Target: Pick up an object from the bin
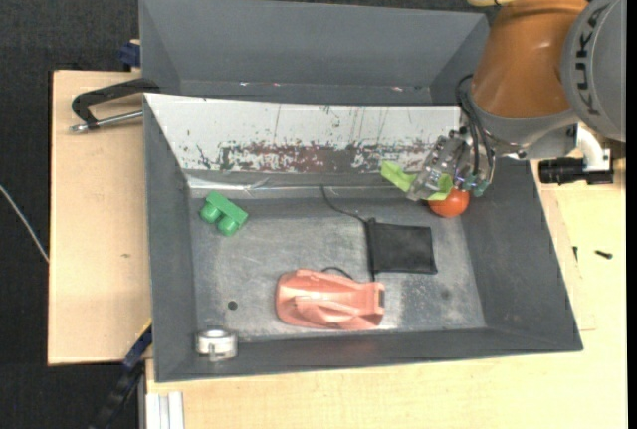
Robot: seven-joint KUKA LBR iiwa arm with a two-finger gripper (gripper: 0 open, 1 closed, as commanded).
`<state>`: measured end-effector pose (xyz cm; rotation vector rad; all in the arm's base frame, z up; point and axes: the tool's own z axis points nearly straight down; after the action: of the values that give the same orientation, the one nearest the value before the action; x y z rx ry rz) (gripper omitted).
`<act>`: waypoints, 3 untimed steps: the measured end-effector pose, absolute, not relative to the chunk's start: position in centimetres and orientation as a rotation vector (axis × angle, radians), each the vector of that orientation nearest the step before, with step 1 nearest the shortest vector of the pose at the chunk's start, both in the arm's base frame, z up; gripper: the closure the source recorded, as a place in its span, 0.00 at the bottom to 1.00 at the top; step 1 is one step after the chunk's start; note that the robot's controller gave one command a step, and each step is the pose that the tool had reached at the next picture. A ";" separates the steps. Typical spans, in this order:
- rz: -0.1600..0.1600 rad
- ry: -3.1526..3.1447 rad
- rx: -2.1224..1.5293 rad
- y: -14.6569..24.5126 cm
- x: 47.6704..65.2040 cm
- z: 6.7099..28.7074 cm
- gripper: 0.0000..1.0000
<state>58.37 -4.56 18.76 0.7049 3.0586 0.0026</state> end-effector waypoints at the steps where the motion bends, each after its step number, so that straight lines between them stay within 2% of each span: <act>1: 0.003 3.048 0.721 -5.4 59.1 15.0 1.00; 2: 0.001 3.065 0.703 -5.4 58.6 18.0 1.00; 3: 0.004 3.044 0.722 -5.7 59.5 15.7 1.00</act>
Offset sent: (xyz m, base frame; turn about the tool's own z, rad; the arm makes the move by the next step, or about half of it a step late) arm 0.0026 -0.0112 0.0952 -0.0260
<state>59.53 -5.73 15.71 0.7221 3.0441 0.0040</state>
